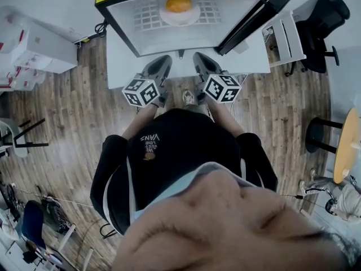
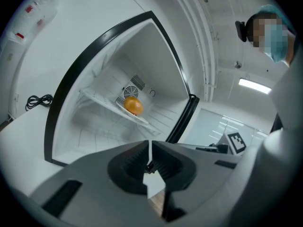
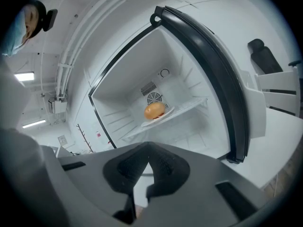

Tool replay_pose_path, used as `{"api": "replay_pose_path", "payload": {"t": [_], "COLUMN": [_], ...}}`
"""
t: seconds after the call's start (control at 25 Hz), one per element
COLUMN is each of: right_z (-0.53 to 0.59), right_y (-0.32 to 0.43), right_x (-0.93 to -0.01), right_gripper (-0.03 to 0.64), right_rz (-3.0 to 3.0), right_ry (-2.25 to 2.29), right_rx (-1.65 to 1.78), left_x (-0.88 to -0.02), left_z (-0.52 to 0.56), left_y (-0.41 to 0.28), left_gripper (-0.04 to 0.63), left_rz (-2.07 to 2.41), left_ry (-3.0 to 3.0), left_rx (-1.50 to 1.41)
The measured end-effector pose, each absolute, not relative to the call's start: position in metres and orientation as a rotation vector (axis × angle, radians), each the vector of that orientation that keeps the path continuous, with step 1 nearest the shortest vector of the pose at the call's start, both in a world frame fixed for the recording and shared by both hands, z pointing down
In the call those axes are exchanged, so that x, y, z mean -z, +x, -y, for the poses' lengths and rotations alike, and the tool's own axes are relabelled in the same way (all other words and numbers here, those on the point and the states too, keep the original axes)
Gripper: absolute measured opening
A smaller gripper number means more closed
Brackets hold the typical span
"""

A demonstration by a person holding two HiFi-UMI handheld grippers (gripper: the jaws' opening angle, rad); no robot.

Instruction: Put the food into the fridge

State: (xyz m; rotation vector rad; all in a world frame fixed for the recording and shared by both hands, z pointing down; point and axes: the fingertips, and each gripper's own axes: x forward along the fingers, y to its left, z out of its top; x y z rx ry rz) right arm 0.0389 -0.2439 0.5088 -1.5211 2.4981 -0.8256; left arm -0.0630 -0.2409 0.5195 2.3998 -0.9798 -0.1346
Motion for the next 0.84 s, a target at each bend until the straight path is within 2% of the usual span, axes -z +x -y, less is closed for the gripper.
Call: {"api": "replay_pose_path", "payload": {"t": [0.84], "right_z": [0.2389], "right_y": [0.0374], "right_x": [-0.5058], "right_gripper": [0.012], "right_rz": [-2.52], "right_ry": [-1.533], "right_rx": [0.816], "left_x": [-0.5201], "left_z": [0.2333], "left_y": [-0.0625], "left_gripper": [0.031], "left_rz": [0.964], "left_ry": [2.399], "left_rx": [0.122]}}
